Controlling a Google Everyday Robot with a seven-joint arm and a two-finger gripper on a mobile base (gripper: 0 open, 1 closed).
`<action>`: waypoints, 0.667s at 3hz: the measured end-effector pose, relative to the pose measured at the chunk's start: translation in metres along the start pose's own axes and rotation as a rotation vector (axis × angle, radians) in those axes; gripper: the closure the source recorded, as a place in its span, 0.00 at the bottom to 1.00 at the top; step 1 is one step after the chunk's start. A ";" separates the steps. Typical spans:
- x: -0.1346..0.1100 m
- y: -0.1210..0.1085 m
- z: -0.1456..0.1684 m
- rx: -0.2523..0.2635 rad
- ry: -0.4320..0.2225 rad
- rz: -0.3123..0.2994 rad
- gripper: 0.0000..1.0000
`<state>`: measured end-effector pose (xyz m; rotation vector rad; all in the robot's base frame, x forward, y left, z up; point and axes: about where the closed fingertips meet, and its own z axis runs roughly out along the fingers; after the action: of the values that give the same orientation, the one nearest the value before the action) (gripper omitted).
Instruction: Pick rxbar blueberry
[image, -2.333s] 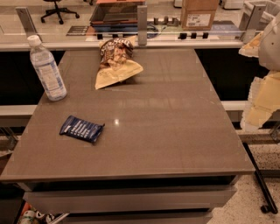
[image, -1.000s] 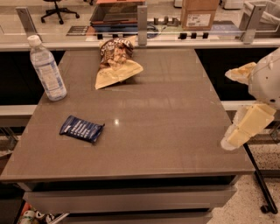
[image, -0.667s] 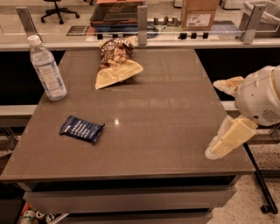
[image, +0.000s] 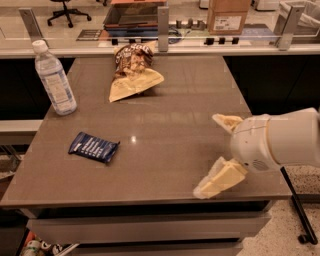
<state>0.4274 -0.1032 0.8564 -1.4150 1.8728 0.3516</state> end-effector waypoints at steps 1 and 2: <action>-0.003 0.014 0.032 -0.034 -0.117 0.029 0.00; -0.015 0.019 0.052 -0.078 -0.241 0.067 0.00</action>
Offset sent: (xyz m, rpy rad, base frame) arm 0.0138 0.0682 -0.0349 0.4215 0.0314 0.0875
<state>0.4323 -0.0543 0.8275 -1.2994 1.7277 0.6063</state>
